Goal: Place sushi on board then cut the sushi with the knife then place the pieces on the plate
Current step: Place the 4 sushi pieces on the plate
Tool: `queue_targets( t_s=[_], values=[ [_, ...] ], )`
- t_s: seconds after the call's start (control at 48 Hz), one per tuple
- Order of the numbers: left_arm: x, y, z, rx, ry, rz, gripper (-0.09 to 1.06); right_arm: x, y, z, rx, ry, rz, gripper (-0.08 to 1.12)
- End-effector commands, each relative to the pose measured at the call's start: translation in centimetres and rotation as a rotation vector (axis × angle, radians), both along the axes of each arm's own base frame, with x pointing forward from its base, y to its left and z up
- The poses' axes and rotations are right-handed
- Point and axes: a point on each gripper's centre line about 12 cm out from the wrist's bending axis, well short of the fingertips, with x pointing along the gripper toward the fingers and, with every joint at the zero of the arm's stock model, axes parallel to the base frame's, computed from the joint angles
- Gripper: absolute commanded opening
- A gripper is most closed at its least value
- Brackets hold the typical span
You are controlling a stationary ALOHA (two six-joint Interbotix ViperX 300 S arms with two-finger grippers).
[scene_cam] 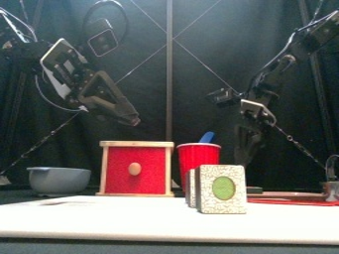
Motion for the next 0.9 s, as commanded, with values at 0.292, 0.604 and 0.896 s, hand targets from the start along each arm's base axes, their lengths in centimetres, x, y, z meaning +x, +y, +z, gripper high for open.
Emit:
queue_targets(
  t_s=[0.292,0.604,0.896],
  values=[
    [0.3,0.1,0.5,-0.007,-0.018,0.009,0.64,3.8,8.1,3.1,0.038,-0.122,0.234,0.80],
    [0.1,0.1,0.3,-0.003,-0.004,0.007,0.64,7.8,10.8,1.8,-0.006,-0.093,0.346,0.88],
    [0.0,0.1,0.1,-0.001,0.003,0.006,0.64,9.9,11.7,0.8,-0.015,-0.074,0.374,0.88]
  ],
)
